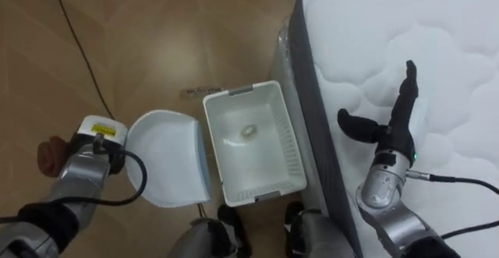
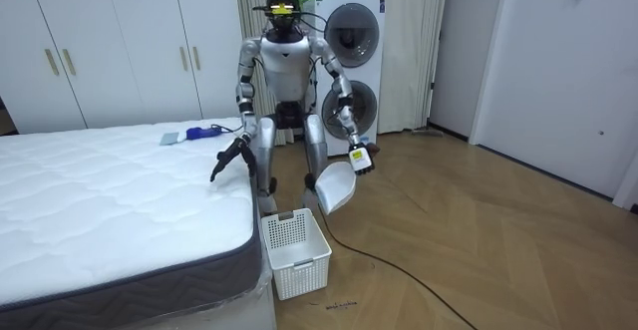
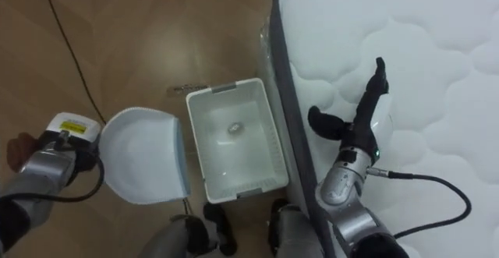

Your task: Clean bed

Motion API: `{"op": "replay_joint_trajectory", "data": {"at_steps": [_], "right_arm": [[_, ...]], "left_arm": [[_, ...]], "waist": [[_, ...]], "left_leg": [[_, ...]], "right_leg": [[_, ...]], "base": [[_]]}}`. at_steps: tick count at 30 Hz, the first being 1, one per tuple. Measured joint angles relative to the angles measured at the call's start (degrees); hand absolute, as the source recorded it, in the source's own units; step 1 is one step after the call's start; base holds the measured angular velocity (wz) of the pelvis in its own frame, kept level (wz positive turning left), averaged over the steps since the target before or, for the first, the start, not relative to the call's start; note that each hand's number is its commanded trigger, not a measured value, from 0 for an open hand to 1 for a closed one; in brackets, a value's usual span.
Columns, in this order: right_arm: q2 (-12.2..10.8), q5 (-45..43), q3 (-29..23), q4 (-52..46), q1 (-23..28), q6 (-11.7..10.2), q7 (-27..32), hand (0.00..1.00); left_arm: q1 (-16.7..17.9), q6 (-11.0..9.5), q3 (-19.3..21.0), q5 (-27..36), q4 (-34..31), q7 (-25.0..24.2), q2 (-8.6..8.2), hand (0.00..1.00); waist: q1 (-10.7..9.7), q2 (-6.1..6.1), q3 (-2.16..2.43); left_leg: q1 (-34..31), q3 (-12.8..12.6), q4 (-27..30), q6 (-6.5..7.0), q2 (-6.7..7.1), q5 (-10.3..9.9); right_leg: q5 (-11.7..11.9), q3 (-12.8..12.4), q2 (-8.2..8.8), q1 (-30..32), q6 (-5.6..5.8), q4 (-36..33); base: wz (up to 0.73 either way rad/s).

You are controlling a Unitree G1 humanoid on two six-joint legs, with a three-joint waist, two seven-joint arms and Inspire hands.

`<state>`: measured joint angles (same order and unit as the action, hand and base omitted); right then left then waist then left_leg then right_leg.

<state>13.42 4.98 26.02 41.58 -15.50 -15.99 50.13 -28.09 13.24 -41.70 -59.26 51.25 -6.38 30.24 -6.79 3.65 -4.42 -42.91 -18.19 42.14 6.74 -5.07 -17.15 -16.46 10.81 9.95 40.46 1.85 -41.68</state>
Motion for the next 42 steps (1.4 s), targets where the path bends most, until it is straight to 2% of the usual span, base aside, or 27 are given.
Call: {"op": "replay_joint_trajectory", "data": {"at_steps": [1,5,9,11,14,15,16,17,18,20,25,26,27,28,29,30,31,32,33,34,35,36,37,38,39,40,42], "right_arm": [[0.05,-0.67,-0.04,0.22,0.28,0.00,-0.17,0.00],[0.28,-0.41,-0.14,0.26,1.93,-0.24,-0.19,0.00],[1.99,-0.29,-0.29,0.47,2.52,-1.76,-0.35,0.00],[2.85,-0.53,-0.78,0.47,3.37,-2.29,-1.19,0.00],[3.57,-0.47,-1.69,0.50,4.53,-2.77,-2.48,0.00],[4.00,-0.15,-1.84,0.50,4.58,-2.78,-3.11,0.00],[4.19,0.05,-2.01,0.50,4.58,-2.78,-3.42,0.00],[4.26,0.55,-2.61,0.50,4.58,-2.77,-3.73,0.00],[4.19,1.11,-3.10,0.59,4.57,-2.77,-4.27,0.00],[3.90,1.03,-4.14,0.64,4.56,-2.78,-4.86,0.00],[3.66,1.04,-7.39,0.57,5.18,-3.22,-5.40,0.00],[3.64,1.03,-8.00,0.43,5.33,-3.25,-5.48,0.00],[3.15,0.99,-9.53,-0.06,5.57,-3.30,-5.95,0.00],[2.88,0.81,-10.57,-0.56,5.73,-3.30,-6.57,0.00],[2.85,0.35,-10.94,-0.95,5.97,-3.26,-7.03,0.00],[2.54,-0.74,-11.66,-2.41,6.99,-3.20,-8.09,0.00],[2.33,-1.22,-11.55,-3.33,7.63,-3.16,-9.19,0.00],[2.25,-1.31,-11.44,-3.79,7.74,-3.15,-9.68,0.00],[2.06,-1.69,-11.16,-4.53,7.69,-3.13,-10.28,0.00],[2.02,-2.08,-11.05,-4.68,7.70,-3.13,-10.33,0.00],[1.89,-2.23,-11.02,-4.92,7.73,-2.98,-10.65,0.00],[1.62,-1.90,-11.05,-5.17,7.78,-2.64,-10.99,0.00],[1.64,-0.86,-11.07,-5.45,8.07,-2.63,-11.34,0.00],[1.66,-0.59,-11.07,-5.57,8.18,-2.61,-11.39,0.00],[1.43,-0.63,-11.08,-5.90,8.26,-2.64,-11.38,0.00],[0.81,-0.72,-11.06,-6.40,8.26,-2.77,-11.68,0.00],[0.00,-1.08,-11.08,-6.72,8.26,-2.93,-12.68,0.00]], "left_arm": [[0.48,-0.43,1.27,0.02,-0.17,0.92,0.01,1.00],[1.07,-3.08,3.37,3.38,-0.53,2.53,0.08,1.00],[2.95,-7.43,5.58,8.37,-4.13,4.49,0.09,1.00],[5.33,-9.13,7.79,9.15,-6.40,6.31,0.03,1.00],[10.96,-11.55,12.43,9.25,-8.83,8.47,-0.01,1.00],[12.97,-12.53,13.71,10.34,-9.00,9.19,-0.17,1.00],[13.68,-12.86,14.08,10.84,-9.02,9.22,-0.39,1.00],[14.49,-13.54,14.43,12.07,-9.01,9.22,-0.68,1.00],[14.75,-14.47,14.57,12.61,-9.09,9.25,-0.82,1.00],[14.85,-15.70,14.59,12.85,-9.66,9.42,-1.03,1.00],[15.63,-17.76,14.89,18.79,-9.99,9.88,-6.80,1.00],[15.72,-18.00,15.00,19.22,-10.11,9.88,-7.51,1.00],[16.39,-18.40,15.53,19.26,-10.90,9.87,-8.62,1.00],[16.73,-18.51,15.66,19.12,-11.72,9.65,-9.45,1.00],[16.74,-18.64,15.65,19.12,-12.00,9.48,-9.65,1.00],[16.89,-18.88,15.79,19.25,-12.42,9.46,-9.81,1.00],[17.56,-18.99,16.66,19.26,-12.42,9.52,-10.24,1.00],[18.13,-19.12,17.37,19.27,-12.42,9.69,-10.52,1.00],[19.09,-19.58,18.58,19.74,-12.41,10.02,-10.71,1.00],[19.27,-19.66,18.81,20.09,-12.41,10.05,-10.70,1.00],[19.71,-19.79,19.05,20.55,-12.42,10.75,-10.70,1.00],[20.28,-19.86,19.15,21.67,-12.43,11.36,-10.72,1.00],[21.29,-19.83,19.38,22.26,-12.44,11.96,-11.51,1.00],[21.98,-19.83,19.62,22.32,-12.47,12.17,-12.17,1.00],[22.98,-19.85,19.86,22.57,-12.67,12.17,-13.07,1.00],[23.20,-19.85,19.96,22.70,-12.74,12.09,-13.33,1.00],[23.38,-19.83,20.27,22.89,-12.75,12.01,-13.47,1.00]], "waist": [[0.62,0.01,0.00],[0.83,0.12,0.01],[0.62,1.10,0.60],[0.99,1.15,0.82],[2.90,1.08,1.24],[3.83,1.05,1.48],[4.01,1.19,1.66],[3.97,1.44,1.88],[3.74,1.69,2.32],[2.94,1.81,2.42],[1.98,2.25,3.04],[1.87,2.24,3.05],[1.87,2.03,3.24],[1.75,2.03,3.26],[1.56,2.02,3.26],[1.36,1.57,3.26],[2.01,1.29,3.29],[2.56,1.26,3.28],[3.21,1.22,3.27],[3.36,1.08,3.32],[3.64,0.81,3.35],[3.90,0.45,3.57],[4.15,-0.07,3.51],[4.30,-0.12,3.50],[4.43,-0.42,3.74],[4.56,-1.39,3.93],[4.41,-2.26,3.97]], "left_leg": [[0.84,-0.16,-0.74,1.60,0.01,-0.76],[2.79,-0.26,-0.67,1.61,-0.04,-0.62],[4.94,-0.73,-0.75,1.27,-0.37,-0.41],[6.53,-1.98,-0.88,1.28,-0.98,-0.45],[9.80,-2.07,-1.75,0.15,-1.02,-1.03],[11.00,-1.09,-2.36,-0.33,-0.17,-1.11],[11.46,0.17,-2.86,-0.53,0.63,-0.99],[12.46,2.35,-3.80,-0.85,2.17,-0.77],[13.29,2.66,-4.46,-1.03,2.59,-0.65],[15.37,1.85,-5.60,-1.15,2.55,-0.55],[22.22,-0.73,-9.94,-1.44,2.17,-0.36],[22.82,-0.97,-10.44,-1.47,2.16,-0.34],[23.89,-2.27,-11.32,-1.51,1.99,-0.31],[24.75,-3.40,-11.68,-1.54,1.69,-0.34],[25.08,-3.83,-11.85,-1.56,1.57,-0.36],[26.33,-5.63,-12.66,-1.64,1.42,-0.56],[28.30,-8.89,-13.68,-1.88,0.71,-0.93],[29.19,-10.52,-14.03,-2.12,0.31,-1.21],[30.62,-13.27,-14.77,-2.38,-0.33,-1.62],[30.91,-13.31,-15.30,-2.39,-0.29,-1.63],[31.87,-15.33,-16.90,-2.41,-0.56,-1.62],[33.01,-19.57,-18.31,-2.41,-1.35,-1.63],[35.01,-22.86,-19.61,-2.73,-1.20,-1.62],[35.94,-24.16,-19.94,-2.95,-1.22,-1.72],[37.26,-26.05,-20.41,-3.49,-1.17,-2.02],[37.61,-27.28,-20.24,-4.01,-1.26,-2.10],[37.48,-26.80,-19.79,-4.63,-1.66,-1.76]], "right_leg": [[0.10,0.11,-0.11,-0.13,0.18,-0.04],[0.02,0.50,0.13,-1.41,-0.05,-0.30],[0.13,0.19,-0.11,-2.93,-0.53,-0.37],[0.34,-1.12,-0.72,-3.66,-0.64,-0.18],[1.59,-5.32,-3.23,-4.52,-0.87,1.18],[2.12,-7.29,-4.08,-4.61,-0.87,1.59],[2.43,-8.13,-4.38,-4.78,-0.86,1.93],[2.75,-9.49,-4.88,-5.33,-0.77,2.32],[2.88,-10.39,-5.14,-5.85,-0.71,2.60],[3.05,-10.92,-5.36,-7.38,-0.73,3.20],[4.13,-13.03,-6.64,-12.96,-0.42,7.34],[4.26,-13.23,-6.77,-13.45,-0.36,7.84],[4.60,-14.25,-7.18,-13.82,-0.27,8.53],[5.13,-15.23,-8.05,-14.29,-0.17,9.58],[5.34,-15.51,-8.23,-14.43,-0.14,9.91],[5.67,-15.48,-8.33,-14.43,-0.28,10.02],[6.72,-12.74,-8.09,-14.45,-1.38,10.43],[7.45,-9.70,-7.68,-14.51,-2.46,11.03],[8.86,-3.00,-6.32,-14.64,-4.64,12.26],[9.56,0.39,-5.76,-14.73,-5.81,13.10],[10.82,5.97,-5.24,-15.44,-7.77,15.25],[10.81,10.06,-4.86,-16.04,-8.09,15.02],[7.78,12.92,-2.15,-16.65,-7.10,9.85],[6.47,12.96,-0.73,-17.46,-6.33,7.93],[4.84,12.53,1.84,-19.00,-4.42,6.69],[4.29,12.00,2.59,-19.58,-3.47,7.80],[4.48,10.91,0.60,-19.75,-3.96,11.36]], "base": [[-0.25],[-0.03],[-0.09],[-0.35],[-0.89],[-0.92],[-0.91],[-0.54],[-0.45],[-0.22],[-0.26],[-0.33],[-0.45],[-0.49],[-0.59],[-0.89],[-1.17],[-1.62],[-1.40],[-1.61],[-1.41],[-1.63],[-1.27],[-1.14],[-0.93],[-0.78],[-0.62]]}}
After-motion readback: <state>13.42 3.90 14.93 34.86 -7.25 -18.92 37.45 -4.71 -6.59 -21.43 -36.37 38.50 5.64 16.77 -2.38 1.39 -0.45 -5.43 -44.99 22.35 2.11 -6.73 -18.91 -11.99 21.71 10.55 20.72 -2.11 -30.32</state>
